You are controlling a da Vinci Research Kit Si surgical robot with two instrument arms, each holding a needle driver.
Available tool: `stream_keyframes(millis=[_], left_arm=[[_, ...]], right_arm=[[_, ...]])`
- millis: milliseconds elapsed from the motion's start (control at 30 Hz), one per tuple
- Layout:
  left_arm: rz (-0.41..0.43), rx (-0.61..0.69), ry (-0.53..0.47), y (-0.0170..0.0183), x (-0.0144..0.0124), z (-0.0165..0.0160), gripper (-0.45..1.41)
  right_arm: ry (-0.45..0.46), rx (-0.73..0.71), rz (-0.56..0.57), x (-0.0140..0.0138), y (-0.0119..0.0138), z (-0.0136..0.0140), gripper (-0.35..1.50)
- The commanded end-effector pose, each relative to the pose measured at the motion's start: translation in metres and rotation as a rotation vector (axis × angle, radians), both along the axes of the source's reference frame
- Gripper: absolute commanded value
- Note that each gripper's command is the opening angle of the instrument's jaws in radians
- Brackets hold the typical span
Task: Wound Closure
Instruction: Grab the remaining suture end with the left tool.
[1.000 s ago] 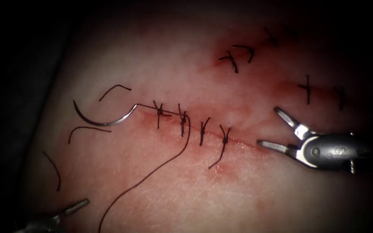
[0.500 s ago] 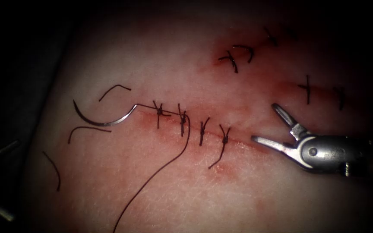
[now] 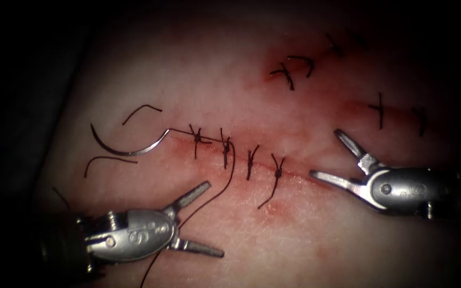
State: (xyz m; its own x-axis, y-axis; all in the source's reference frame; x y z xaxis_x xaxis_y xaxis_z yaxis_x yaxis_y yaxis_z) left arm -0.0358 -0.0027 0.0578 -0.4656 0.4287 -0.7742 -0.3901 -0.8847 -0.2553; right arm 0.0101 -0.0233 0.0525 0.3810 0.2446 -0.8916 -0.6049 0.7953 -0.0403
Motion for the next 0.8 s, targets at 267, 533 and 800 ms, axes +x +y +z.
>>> stream_keyframes(millis=[267, 533, 800], left_arm=[[-0.045, 0.017, 0.007, 0.0004, -0.0029, 0.0041, 0.41], [-0.070, 0.039, 0.015, 0.0002, -0.0032, 0.0071, 0.37], [-0.036, 0.080, 0.029, -0.0005, -0.0039, 0.0106, 0.26]], right_arm=[[-0.019, -0.016, -0.016, 0.0012, -0.0007, 0.0005, 1.36], [-0.031, -0.025, -0.022, 0.0021, -0.0012, 0.0006, 1.36], [-0.037, -0.030, -0.025, 0.0026, -0.0015, 0.0008, 1.35]])
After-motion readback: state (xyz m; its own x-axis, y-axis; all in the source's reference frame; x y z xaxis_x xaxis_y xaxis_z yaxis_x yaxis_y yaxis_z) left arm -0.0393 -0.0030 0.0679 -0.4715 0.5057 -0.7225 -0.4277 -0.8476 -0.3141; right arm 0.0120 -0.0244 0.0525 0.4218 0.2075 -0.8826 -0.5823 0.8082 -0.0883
